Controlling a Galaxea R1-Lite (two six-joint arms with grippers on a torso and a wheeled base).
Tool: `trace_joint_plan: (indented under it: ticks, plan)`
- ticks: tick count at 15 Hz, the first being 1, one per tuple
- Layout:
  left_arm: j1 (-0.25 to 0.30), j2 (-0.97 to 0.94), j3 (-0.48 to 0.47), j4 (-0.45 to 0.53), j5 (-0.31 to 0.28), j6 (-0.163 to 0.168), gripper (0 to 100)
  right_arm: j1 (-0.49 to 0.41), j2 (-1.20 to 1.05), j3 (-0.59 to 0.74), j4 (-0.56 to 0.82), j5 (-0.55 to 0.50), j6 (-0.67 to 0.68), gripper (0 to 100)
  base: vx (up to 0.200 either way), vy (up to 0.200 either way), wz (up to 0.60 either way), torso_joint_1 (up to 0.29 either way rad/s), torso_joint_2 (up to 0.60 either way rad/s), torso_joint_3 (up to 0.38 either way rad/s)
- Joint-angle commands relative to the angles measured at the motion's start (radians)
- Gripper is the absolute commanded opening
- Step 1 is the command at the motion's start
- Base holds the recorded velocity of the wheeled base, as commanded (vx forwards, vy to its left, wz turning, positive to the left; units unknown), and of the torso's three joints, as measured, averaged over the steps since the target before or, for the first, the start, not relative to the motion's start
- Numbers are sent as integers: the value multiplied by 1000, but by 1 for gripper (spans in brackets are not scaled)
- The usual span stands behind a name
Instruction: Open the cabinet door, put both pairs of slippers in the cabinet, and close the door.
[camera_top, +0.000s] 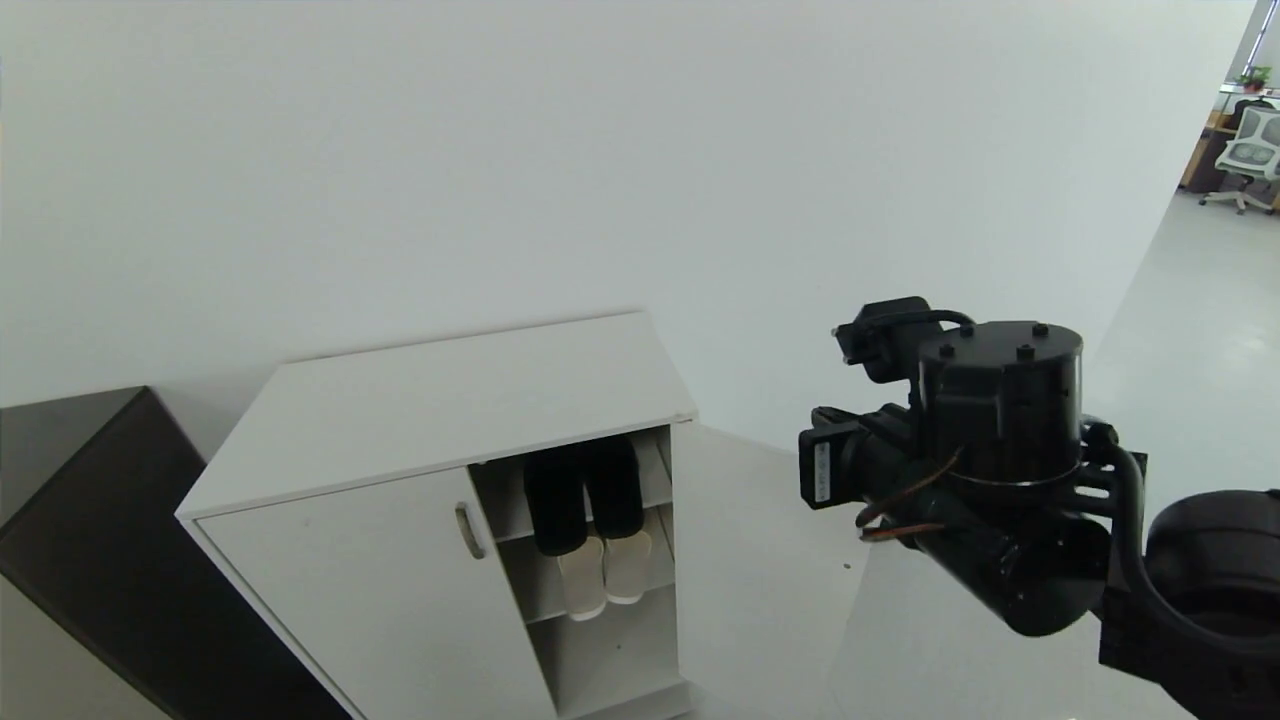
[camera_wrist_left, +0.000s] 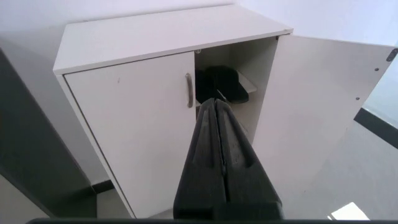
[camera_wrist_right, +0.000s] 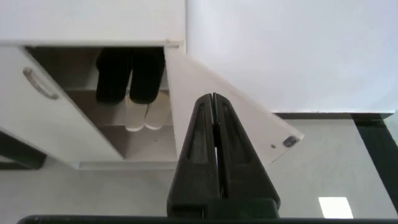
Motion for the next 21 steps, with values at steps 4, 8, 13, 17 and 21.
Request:
trace_joint_plan:
  ticks: [4,8,13,17,21]
  plan:
    - [-1,0,0,0,0,0,0,-115,49,-55,1,51,22,0,-100,0,0,2,1,1]
    - [-1,0,0,0,0,0,0,-144,84,-73,-5,53,24,0,-200,0,0,-3,1,1]
    - [-1,0,0,0,0,0,0,-230,172,-165,-3,93,27,0,0,0,0,0,0,0]
    - [-1,0,0,0,0,0,0,-286,242,-243,0,122,59,0,0,0,0,0,0,0]
    - [-1,0,0,0,0,0,0,-351,305,-279,-5,154,62,0,0,0,0,0,0,0]
